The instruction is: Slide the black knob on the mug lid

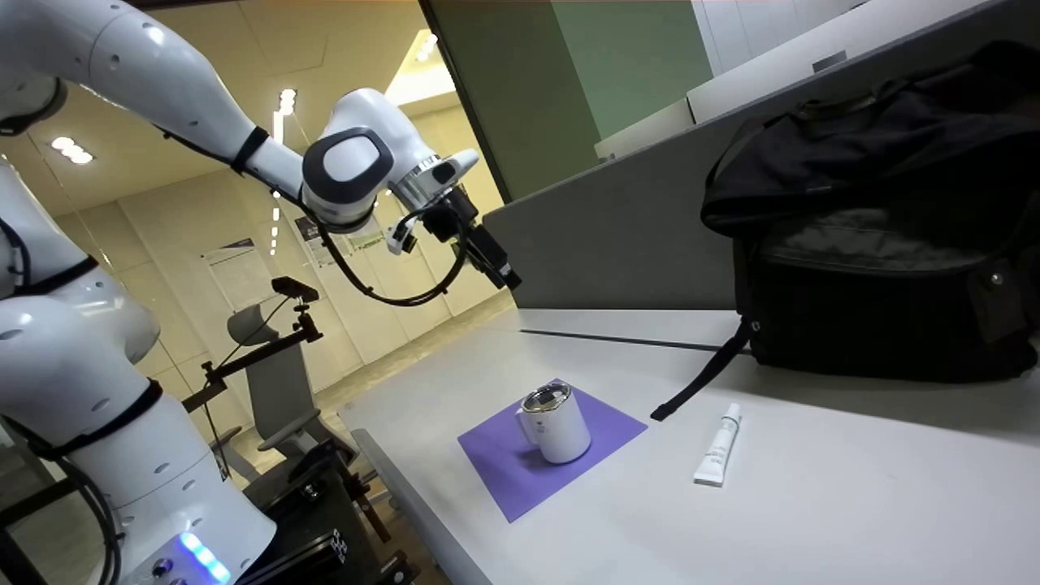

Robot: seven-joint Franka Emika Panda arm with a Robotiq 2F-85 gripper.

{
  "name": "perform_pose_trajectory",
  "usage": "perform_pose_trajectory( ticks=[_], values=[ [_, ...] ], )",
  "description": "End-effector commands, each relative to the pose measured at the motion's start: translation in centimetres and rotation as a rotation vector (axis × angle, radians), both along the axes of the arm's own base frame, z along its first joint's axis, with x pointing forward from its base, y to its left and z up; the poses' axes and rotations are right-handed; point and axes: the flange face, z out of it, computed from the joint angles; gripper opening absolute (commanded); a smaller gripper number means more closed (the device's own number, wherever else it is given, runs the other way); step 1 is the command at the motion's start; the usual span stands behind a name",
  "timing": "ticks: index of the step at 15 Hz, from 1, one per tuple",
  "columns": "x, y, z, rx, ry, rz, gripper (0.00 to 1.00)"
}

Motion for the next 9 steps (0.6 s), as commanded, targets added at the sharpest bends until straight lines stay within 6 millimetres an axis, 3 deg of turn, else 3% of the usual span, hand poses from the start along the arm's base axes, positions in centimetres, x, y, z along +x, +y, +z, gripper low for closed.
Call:
perform_pose_trajectory(
  ticks=[1,9],
  values=[
    [-0.44,0.10,-0.44,0.011,0.014,-0.037,0.60],
    [-0.51,0.22,-0.67,0.027,-0.017,-0.092,0.05]
  ],
)
